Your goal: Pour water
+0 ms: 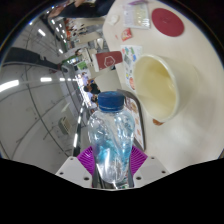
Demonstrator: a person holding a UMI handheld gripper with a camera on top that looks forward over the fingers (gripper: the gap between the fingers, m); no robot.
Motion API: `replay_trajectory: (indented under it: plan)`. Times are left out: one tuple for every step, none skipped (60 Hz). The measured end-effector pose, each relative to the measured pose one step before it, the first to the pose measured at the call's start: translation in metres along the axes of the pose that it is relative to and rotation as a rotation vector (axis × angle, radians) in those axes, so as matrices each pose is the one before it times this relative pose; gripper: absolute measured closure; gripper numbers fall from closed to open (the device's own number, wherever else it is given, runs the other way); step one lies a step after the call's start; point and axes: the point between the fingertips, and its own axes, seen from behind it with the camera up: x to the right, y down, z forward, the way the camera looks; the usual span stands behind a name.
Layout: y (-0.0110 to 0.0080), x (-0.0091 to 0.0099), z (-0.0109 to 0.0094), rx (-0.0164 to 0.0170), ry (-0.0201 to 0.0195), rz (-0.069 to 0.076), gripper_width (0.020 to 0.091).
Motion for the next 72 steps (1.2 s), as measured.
replay_trajectory:
  plan:
    - [-0.00104, -0.00245, -0.00026, -0.00365, 0.00812, -0.0407, 0.0704]
    - [-0.00088, -0.00321, -0.00067, -0.00232, 0.00872, -0.0432, 0.0701]
    - [0.01607, -0.00813, -0.02212, -0.00365, 0.00438, -0.0388, 0.0703]
    - [-0.0133, -0.00042, 0.01415, -0.00288, 0.01387, -0.0526, 0.0703]
    - [-0.00344, -0.00362, -0.00021, -0.00246, 0.00932, -0.052, 0.0703]
    - [-0.0041, -0.00368, -0.0001, 0.00141, 0.00806, -0.0544, 0.0702]
    - [-0.00533, -0.00402, -0.0009, 0.00512, 0.0077, -0.0573, 0.0701]
    - [-0.00571, -0.00413, -0.00176, 0.00688, 0.00873, -0.0606, 0.07]
    - [-0.00375, -0.00512, -0.00912, 0.00828, 0.00918, -0.0648, 0.0702]
    - [-0.00855, -0.00203, 0.00423, 0.00748, 0.01211, -0.0657, 0.0701]
    - [-0.00707, -0.00262, -0.00294, 0.00943, 0.01306, -0.0691, 0.0701]
    - [-0.00656, -0.00472, -0.01898, 0.01087, 0.00803, -0.0639, 0.0703]
    - [-0.00722, -0.00128, 0.00688, 0.0137, 0.02333, -0.0681, 0.0703]
    - [-0.0095, -0.00033, -0.00259, 0.01374, 0.01689, -0.0693, 0.0702]
    - [-0.0094, 0.00026, -0.00285, 0.01384, 0.01553, -0.0667, 0.0702]
    - [-0.00941, 0.00162, -0.00259, 0.01424, 0.01539, -0.0657, 0.0702]
    - [-0.00928, 0.00217, -0.00284, 0.0144, 0.01513, -0.0643, 0.07]
    - [-0.00887, 0.00374, -0.00252, 0.0142, 0.01649, -0.0626, 0.0701]
    - [-0.0117, 0.00736, -0.00978, 0.0127, 0.01655, -0.0585, 0.0701]
    - [0.00094, 0.00743, 0.00484, 0.0168, 0.01889, -0.0542, 0.0701]
    - [-0.0073, 0.00745, -0.0027, 0.01337, 0.0231, -0.0587, 0.0701]
    - [-0.00568, 0.008, -0.00224, 0.01152, 0.02269, -0.0568, 0.0703]
    - [-0.00504, 0.00865, -0.00172, 0.01008, 0.02102, -0.056, 0.0703]
    - [-0.00312, 0.00897, -0.0007, 0.00839, 0.02111, -0.0535, 0.0702]
    - [-0.00054, 0.01005, -0.00051, 0.00649, 0.0229, -0.0515, 0.0703]
    - [-0.00673, 0.01146, -0.00354, 0.00649, 0.0231, -0.0479, 0.0701]
    - [0.00108, 0.01026, -0.00057, 0.00164, 0.0235, -0.0452, 0.0702]
    - [0.00307, 0.00739, -0.00071, 0.0044, 0.01954, -0.0429, 0.0703]
    - [0.00301, 0.00973, -0.00006, 0.00039, 0.02067, -0.0393, 0.0703]
    - [0.00476, 0.00902, 0.00003, -0.00093, 0.0204, -0.0362, 0.0705]
    - [0.00553, 0.00803, 0.0002, -0.00291, 0.02056, -0.0321, 0.0704]
    - [0.00724, 0.00612, 0.00117, -0.00514, 0.01912, -0.028, 0.0702]
    - [0.00523, 0.01075, 0.00282, -0.00538, 0.01514, -0.0264, 0.0701]
    - [0.00746, 0.00571, 0.00155, -0.00835, 0.01295, -0.0193, 0.0703]
    - [0.00318, 0.00681, 0.00138, -0.00359, 0.01032, -0.0186, 0.0702]
    - [0.00609, 0.00411, 0.00195, -0.00497, 0.00972, -0.0119, 0.0703]
    - [0.00651, 0.0033, 0.00206, -0.00712, 0.00701, -0.0078, 0.0703]
    - [0.00706, 0.00218, 0.00216, -0.00979, 0.00376, -0.0048, 0.0703]
    - [0.00723, 0.00187, 0.00219, -0.00964, 0.00225, -0.003, 0.0704]
    - [0.0117, 0.00296, 0.00241, -0.00565, 0.00294, -0.0028, 0.0703]
    - [0.00634, 0.00082, 0.00219, -0.00513, 0.00128, 0.0003, 0.0702]
    - [0.00606, 0.00081, 0.00216, -0.00475, 0.00081, 0.0017, 0.0703]
    - [0.00563, 0.00645, -0.00059, -0.00507, -0.00017, -0.0009, 0.0705]
    - [0.00596, 0.00057, 0.00188, -0.00705, 0.00026, -0.0003, 0.0703]
    - [0.00558, 0.00105, 0.00153, -0.00647, 0.00042, -0.0032, 0.0702]
    - [0.00521, 0.00068, 0.00182, -0.0051, -0.00023, -0.0045, 0.0703]
    - [0.00524, 0.00042, 0.00146, -0.00424, 0.00018, -0.0048, 0.0701]
    - [0.00494, 0.00014, 0.00154, -0.0038, 0.00096, -0.0045, 0.0701]
    - [0.00673, -0.0031, 0.0048, -0.00309, 0.00208, -0.0024, 0.0702]
    - [0.00426, 0.00049, 0.00202, -0.0037, 0.00144, -0.0024, 0.0702]
    - [0.00519, 0.00188, -0.00401, -0.00496, -0.00028, -0.0017, 0.0702]
    - [0.00381, 0.00025, 0.00094, -0.00287, -0.00204, 0.0009, 0.0703]
    - [0.00332, 0.00026, 0.0012, -0.00153, -0.00136, 0.0024, 0.0697]
    - [0.00373, 0.00046, 0.00126, -0.00166, -0.00102, 0.0039, 0.0698]
    - [0.00404, 0.00019, 0.00143, -0.00378, 0.00012, 0.0047, 0.0698]
    - [0.00492, 0.00048, 0.00062, -0.00675, 0.00011, 0.0026, 0.0698]
    - [0.00576, -0.00437, 0.00598, -0.0076, -0.00124, -0.0009, 0.0699]
    - [0.00409, 0.00144, -0.00442, -0.00825, -0.00232, -0.002, 0.07]
    - [0.00588, -0.00042, 0.00067, -0.01007, -0.00095, -0.002, 0.0689]
    - [-0.00519, 0.00161, -0.00215, 0.03282, 0.00302, 0.0042, 0.069]
    - [0.00023, 0.00005, -0.00011, 0.01088, 0.00231, 0.0051, 0.0693]
    - [0.00254, 0.00148, -0.00031, -0.00179, 0.00577, 0.0028, 0.0692]
    - [-0.00197, 0.00053, -0.00015, 0.01107, 0.00054, 0.009, 0.0688]
    - [0.00255, -0.0032, 0.00974, -0.00534, -0.0002, 0.0072, 0.0689]
    - [-0.00028, 0.00092, -0.00116, 0.00112, 0.00281, 0.0044, 0.0677]
    - [-0.00072, 0.00118, -0.00609, -0.00184, -0.00128, 0.007, 0.0664]
    - [0.00035, 0.00028, -0.00104, -0.00247, -0.00148, 0.0063, 0.0658]
    - [-0.00013, 0.00092, -0.00057, -0.00129, -0.00014, 0.005, 0.0638]
    - [-0.00014, 0.00025, -0.00089, -0.00178, -0.00179, 0.0046, 0.0629]
    - [0.00018, 0.00052, -0.00105, -0.00361, -0.00091, 0.0018, 0.0613]
    - [-0.00011, 0.00007, -0.00082, -0.00355, -0.00148, -0.0005, 0.0598]
    - [0.00011, -0.00006, -0.00058, -0.00545, -0.00177, -0.0035, 0.0581]
